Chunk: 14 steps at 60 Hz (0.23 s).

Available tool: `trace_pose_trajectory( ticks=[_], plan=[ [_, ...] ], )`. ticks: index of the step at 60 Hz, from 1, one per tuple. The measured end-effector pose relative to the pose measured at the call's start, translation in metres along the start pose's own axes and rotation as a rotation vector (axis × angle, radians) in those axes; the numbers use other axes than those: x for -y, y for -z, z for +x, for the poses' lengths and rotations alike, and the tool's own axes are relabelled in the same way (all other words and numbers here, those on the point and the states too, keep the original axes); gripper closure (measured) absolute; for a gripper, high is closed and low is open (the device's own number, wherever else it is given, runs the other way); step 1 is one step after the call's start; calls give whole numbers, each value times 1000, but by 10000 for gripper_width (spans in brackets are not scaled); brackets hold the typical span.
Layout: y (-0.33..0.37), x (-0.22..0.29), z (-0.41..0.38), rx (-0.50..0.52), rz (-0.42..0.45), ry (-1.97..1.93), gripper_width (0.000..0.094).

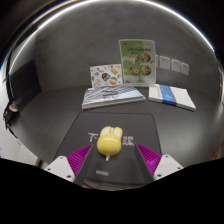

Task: Arrange mouse

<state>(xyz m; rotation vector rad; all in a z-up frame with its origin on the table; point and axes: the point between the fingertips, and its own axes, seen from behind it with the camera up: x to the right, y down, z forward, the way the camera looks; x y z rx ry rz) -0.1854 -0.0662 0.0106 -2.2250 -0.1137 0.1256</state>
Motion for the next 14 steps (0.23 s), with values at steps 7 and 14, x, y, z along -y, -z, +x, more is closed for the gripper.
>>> trace_pose_trajectory(
  ticks=[7,14],
  plan=[
    [44,-16,27,-25,-9,11,82],
    [80,-39,72,-68,-18,18,81]
  ],
)
